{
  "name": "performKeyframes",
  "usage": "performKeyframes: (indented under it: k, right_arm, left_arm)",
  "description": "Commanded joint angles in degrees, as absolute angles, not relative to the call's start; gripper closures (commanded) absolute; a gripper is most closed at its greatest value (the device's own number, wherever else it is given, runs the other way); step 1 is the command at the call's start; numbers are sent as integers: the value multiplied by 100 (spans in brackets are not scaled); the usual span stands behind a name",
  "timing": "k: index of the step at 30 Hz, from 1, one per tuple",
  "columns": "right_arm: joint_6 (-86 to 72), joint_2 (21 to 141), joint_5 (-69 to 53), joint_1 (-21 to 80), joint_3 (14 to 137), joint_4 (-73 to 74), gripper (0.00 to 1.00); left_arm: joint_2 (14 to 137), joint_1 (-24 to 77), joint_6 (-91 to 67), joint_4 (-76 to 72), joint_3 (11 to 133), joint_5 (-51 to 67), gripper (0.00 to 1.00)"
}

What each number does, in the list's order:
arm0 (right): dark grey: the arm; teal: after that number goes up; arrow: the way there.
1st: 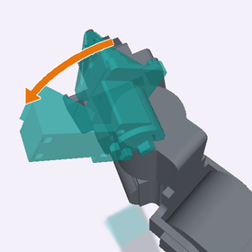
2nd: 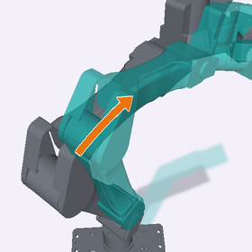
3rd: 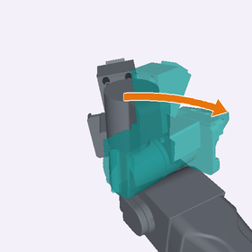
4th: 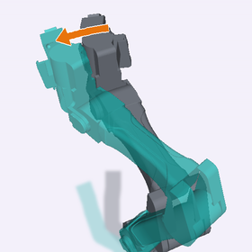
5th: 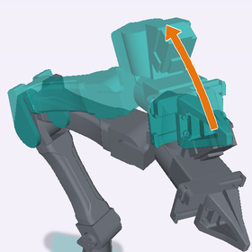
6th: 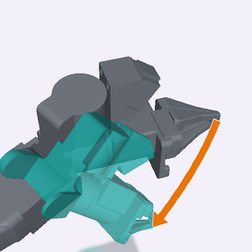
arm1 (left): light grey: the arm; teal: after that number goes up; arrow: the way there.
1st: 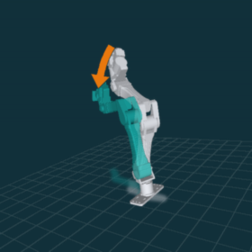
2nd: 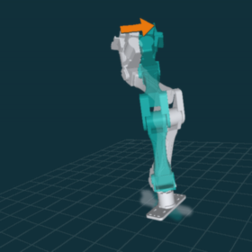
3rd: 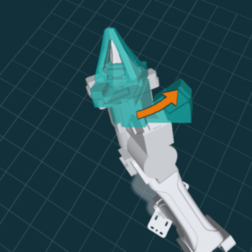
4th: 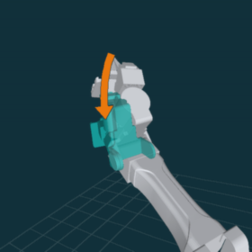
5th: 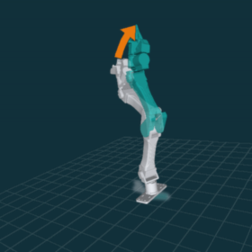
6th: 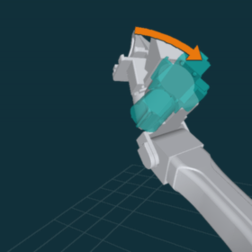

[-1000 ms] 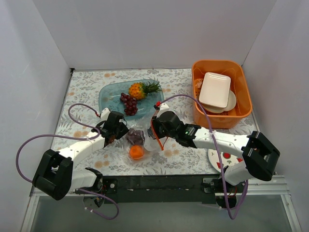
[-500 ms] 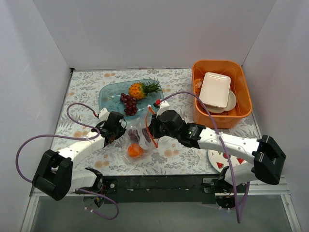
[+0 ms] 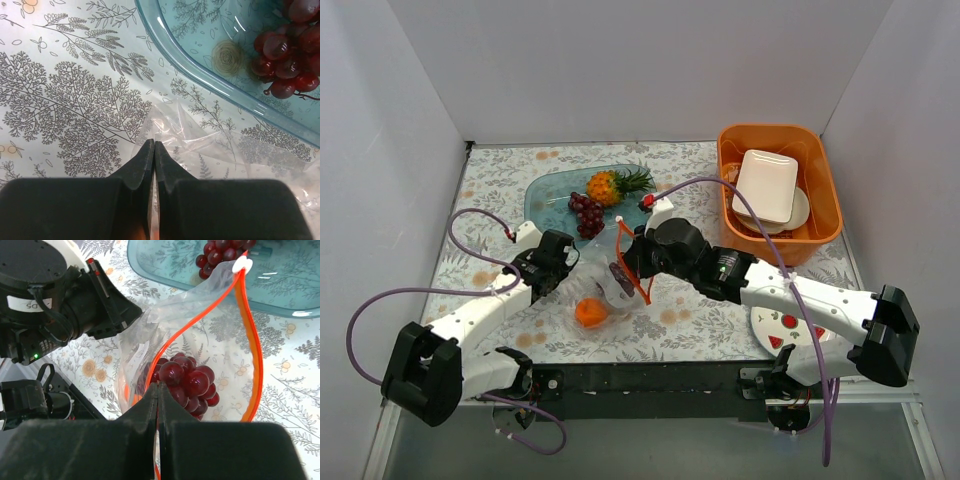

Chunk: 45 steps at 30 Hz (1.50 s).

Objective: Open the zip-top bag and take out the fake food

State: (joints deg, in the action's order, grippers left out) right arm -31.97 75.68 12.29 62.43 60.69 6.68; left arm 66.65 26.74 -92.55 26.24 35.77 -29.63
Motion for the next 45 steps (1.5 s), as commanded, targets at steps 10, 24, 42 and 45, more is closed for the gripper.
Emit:
performKeyframes:
  k: [10,24,42,45]
  right_arm:
    - [-2822,7093,1960,6275,6679,1010,99]
    - [-2611,7022,2663,6196,6890,1327,99]
    - [-2285,7075,2927,6161,7558,1441,99]
    - [-2206,7110,2997,6161,7708,1503,99]
  left_arm:
    - [6179,2646,-9202,2839,3551,-3103,100]
    - [5819,2646,-9334,2689,3138,-2988,100]
    - [5045,2646,-9194,2936,2997,-3059,100]
    - [5106,2646,-9132,2936,3076,-3067,100]
